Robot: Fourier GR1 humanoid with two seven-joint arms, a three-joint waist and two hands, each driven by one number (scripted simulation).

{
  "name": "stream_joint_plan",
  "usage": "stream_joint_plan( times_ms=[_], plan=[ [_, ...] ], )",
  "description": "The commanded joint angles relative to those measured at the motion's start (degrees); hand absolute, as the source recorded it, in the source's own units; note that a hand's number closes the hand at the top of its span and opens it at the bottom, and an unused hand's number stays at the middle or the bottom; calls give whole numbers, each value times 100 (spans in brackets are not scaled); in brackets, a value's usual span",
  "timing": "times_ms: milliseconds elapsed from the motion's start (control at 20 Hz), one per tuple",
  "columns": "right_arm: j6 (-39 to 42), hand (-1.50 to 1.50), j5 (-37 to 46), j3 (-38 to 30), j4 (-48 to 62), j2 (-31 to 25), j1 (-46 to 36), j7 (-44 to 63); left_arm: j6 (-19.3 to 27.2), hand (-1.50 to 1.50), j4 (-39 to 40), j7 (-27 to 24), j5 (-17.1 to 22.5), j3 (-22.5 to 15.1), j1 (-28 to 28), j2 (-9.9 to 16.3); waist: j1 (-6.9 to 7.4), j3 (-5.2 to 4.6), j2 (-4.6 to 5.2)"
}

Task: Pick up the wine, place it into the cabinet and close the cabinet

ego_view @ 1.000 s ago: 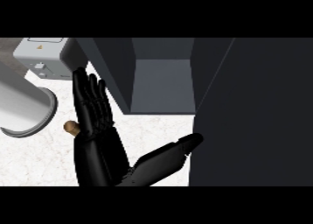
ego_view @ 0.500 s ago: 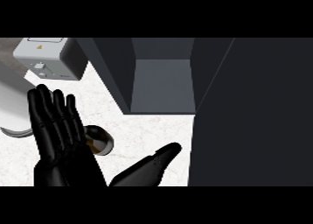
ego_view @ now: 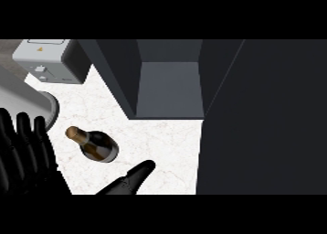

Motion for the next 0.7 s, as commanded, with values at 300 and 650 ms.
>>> stream_joint_plan(
  times_ms=[300, 650],
  plan=[
    [27, -150, -586, -316, -849, -60, 95, 505, 801, -150, -258, -696, 1579, 193, 945, 886, -21, -7, 3],
    [-79, -150, -268, 83, -1018, 80, 58, 730, 1396, -150, 263, -1714, 2984, 145, 1096, 1303, -34, -17, 0]
  ],
)
